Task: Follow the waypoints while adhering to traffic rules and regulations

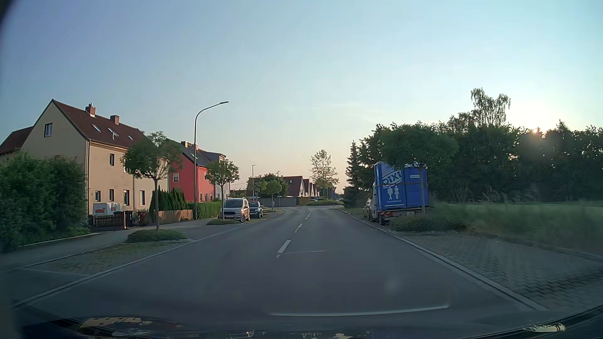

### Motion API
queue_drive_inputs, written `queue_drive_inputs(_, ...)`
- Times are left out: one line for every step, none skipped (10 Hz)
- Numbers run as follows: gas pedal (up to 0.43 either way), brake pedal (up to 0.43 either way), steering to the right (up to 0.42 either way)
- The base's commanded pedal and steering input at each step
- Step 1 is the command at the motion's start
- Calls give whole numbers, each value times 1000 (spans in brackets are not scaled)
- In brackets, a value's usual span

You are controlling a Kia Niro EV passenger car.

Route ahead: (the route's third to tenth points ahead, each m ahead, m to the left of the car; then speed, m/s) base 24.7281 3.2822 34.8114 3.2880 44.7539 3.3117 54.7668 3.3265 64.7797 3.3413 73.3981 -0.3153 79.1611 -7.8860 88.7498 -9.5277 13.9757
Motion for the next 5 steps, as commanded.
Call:
queue_drive_inputs(59,18,2)
queue_drive_inputs(59,12,0)
queue_drive_inputs(47,12,-2)
queue_drive_inputs(47,18,-3)
queue_drive_inputs(39,6,-3)
